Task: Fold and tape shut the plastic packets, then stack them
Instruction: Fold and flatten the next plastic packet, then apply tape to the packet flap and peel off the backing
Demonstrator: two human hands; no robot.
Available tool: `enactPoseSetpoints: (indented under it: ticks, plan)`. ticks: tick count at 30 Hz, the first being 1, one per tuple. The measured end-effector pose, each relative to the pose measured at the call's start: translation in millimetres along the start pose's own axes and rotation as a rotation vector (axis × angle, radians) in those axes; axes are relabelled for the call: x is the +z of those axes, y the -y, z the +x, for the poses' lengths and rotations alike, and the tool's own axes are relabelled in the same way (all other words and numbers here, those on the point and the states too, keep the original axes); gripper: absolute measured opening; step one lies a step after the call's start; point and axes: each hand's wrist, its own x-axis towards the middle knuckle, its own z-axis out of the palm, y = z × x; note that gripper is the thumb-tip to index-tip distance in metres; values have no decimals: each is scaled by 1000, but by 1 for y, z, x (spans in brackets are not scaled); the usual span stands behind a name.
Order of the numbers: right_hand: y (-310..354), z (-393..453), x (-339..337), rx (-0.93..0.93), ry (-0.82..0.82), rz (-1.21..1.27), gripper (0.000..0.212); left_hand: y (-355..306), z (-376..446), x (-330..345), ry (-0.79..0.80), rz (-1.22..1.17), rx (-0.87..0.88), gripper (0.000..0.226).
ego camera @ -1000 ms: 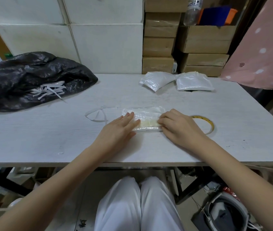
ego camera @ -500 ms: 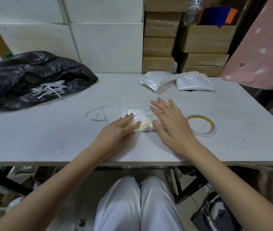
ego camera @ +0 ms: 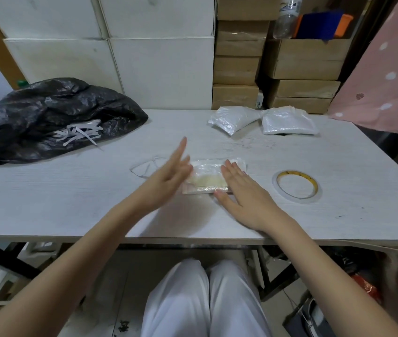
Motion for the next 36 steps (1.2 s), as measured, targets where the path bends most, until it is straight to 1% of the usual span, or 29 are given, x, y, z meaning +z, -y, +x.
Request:
enactPoseSetpoints:
  ticks: [1,2,4,6,7,9,10,11,12,14,16,17,19,21,22,23,24,25,26,27,28,29,30,32,34,36]
  plan:
    - [1,0,1,-2,-9,-23,75,-8,3,-6,-51,108,16,55]
    - [2,0,1,-4,-19,-48,77,-14,5,-8,-60,311,46,53]
    - [3,-1,2,-2,-34,-92,78,-21,6,-2,1,680,86,53]
    - [5,-2,1,9,-44,-101,79,-15,6,15,97,912,95,58]
    - [5,-3,1,14,-40,-103,78,-5,7,22,140,985,79,62]
    - [5,-2,1,20,-29,-82,78,11,5,25,168,982,83,78]
    - [4,-2,1,24,-17,-42,76,16,3,24,157,928,84,81]
    - [5,-2,-2,32,0,15,75,20,2,23,141,838,78,73]
    - [6,-2,-4,46,16,94,72,21,1,23,131,728,69,61]
    - [9,-6,-13,101,56,359,66,22,0,25,101,504,54,48]
    - [9,-12,-23,181,47,740,63,24,2,25,38,360,28,43]
    - [8,-14,-28,222,22,879,61,24,3,26,3,324,30,41]
    - [1,-14,-32,258,-59,1113,59,24,4,28,-74,347,68,35]
    - [-6,-18,-35,262,-227,1361,46,22,5,31,-160,403,117,26]
    - [-12,-21,-38,247,-345,1354,39,21,6,32,-189,423,123,22]
    - [-16,-24,-44,242,-451,1253,40,21,7,32,-203,438,124,20]
    - [-23,-29,-50,217,-505,1081,48,22,9,32,-202,450,118,18]
    - [-34,-36,-55,185,-497,870,55,23,10,31,-199,461,108,16]
    - [-46,-42,-61,196,-429,669,60,24,12,31,-204,466,91,15]
    - [-61,-48,-65,248,-330,500,65,24,13,30,-218,465,72,18]
    - [-75,-53,-68,329,-220,364,74,23,13,29,-236,458,52,24]
    - [-87,-56,-68,408,-121,288,85,22,13,29,-248,442,43,29]
    - [-94,-59,-69,451,-55,283,93,21,12,29,-254,426,49,33]
    - [-100,-62,-68,440,-25,376,98,19,13,30,-237,437,86,35]
    - [-101,-65,-66,392,-18,367,93,18,15,31,-201,475,123,38]
    - [-98,-65,-65,366,-56,303,88,20,18,32,-169,518,144,36]
